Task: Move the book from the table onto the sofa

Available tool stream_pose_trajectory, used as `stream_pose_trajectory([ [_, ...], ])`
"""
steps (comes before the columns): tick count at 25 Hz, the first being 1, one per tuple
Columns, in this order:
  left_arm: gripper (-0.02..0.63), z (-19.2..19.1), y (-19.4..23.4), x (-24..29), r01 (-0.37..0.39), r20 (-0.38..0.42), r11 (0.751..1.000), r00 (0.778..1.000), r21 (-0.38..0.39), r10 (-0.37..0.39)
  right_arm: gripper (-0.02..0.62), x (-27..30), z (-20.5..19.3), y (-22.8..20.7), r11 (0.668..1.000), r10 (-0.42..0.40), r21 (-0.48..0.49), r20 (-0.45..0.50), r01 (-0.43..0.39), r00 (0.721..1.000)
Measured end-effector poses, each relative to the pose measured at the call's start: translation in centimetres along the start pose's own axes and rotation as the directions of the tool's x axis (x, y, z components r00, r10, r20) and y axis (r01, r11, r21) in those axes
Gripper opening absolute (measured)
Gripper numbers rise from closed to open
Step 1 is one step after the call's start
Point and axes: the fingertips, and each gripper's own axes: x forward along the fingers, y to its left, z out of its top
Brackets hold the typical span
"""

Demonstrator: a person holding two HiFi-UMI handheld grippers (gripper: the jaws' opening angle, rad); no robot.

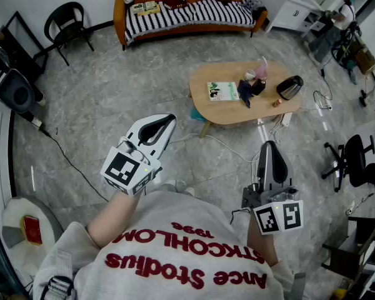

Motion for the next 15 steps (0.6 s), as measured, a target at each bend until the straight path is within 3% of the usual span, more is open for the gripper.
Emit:
stream_pose_trajectory([
  [15,0.018,-0.4,-1.6,1.1,-0.003,0.004,1.0,1.0,-0.014,0.003,0.028,-0.6,0.0,-1.3,0.999,0.019,0.036,0.008,-0.019,1.0],
])
